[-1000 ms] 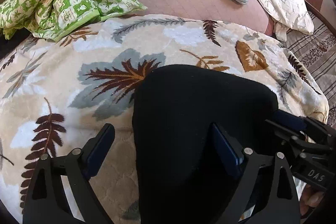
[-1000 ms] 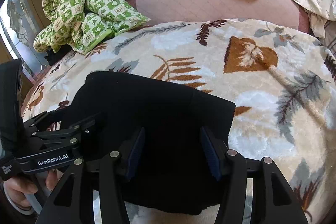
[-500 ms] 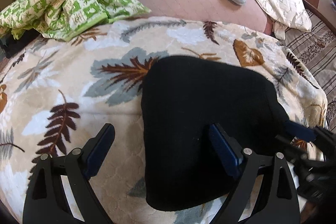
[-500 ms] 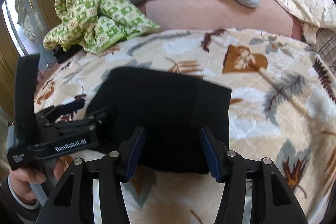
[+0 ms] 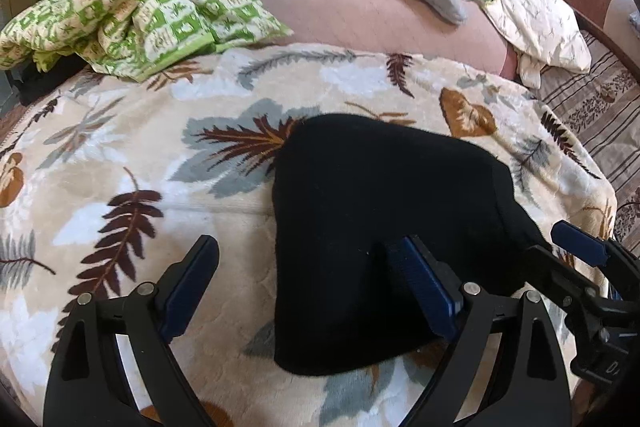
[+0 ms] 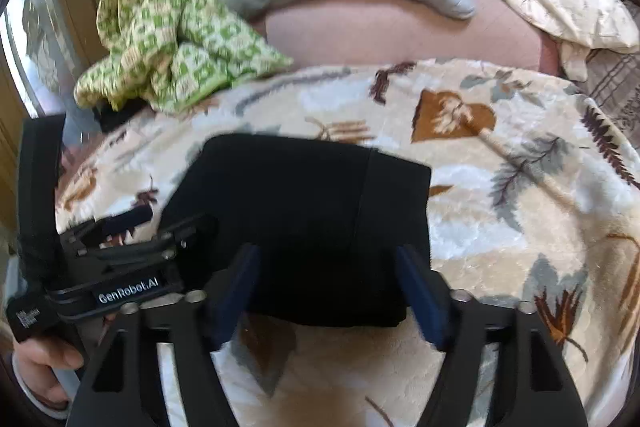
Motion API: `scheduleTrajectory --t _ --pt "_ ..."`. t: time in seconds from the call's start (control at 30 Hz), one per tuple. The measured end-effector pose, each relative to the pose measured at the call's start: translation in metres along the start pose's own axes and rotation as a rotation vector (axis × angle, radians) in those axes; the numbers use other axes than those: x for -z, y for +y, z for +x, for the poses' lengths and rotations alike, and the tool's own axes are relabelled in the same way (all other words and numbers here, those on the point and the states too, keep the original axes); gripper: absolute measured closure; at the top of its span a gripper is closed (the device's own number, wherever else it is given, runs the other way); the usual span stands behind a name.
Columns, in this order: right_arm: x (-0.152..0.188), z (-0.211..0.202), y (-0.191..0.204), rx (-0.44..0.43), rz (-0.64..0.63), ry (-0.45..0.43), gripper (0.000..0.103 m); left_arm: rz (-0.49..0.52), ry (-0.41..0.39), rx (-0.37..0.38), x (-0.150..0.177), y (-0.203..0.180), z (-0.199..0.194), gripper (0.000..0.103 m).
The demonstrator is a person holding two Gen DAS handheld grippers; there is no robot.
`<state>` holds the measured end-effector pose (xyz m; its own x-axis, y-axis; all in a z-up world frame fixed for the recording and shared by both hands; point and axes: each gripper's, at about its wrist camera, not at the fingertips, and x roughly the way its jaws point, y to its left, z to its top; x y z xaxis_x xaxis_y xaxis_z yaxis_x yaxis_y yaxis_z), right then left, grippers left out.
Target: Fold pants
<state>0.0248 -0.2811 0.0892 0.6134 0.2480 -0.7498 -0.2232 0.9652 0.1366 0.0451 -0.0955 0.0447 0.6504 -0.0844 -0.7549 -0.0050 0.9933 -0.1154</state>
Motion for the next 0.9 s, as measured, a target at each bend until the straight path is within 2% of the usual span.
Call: scheduleTrajectory --t 0.43,0.9 --pt "0.006 -0.038 0.007 0.029 0.046 -0.044 0.021 0.0 -0.082 -0.037 0.015 0.002 -0.053 0.01" --pt "0.02 -0.069 0.024 0.04 0.03 -0.08 0.021 0.002 -0.147 -0.048 0.034 0.006 -0.097 0.01"
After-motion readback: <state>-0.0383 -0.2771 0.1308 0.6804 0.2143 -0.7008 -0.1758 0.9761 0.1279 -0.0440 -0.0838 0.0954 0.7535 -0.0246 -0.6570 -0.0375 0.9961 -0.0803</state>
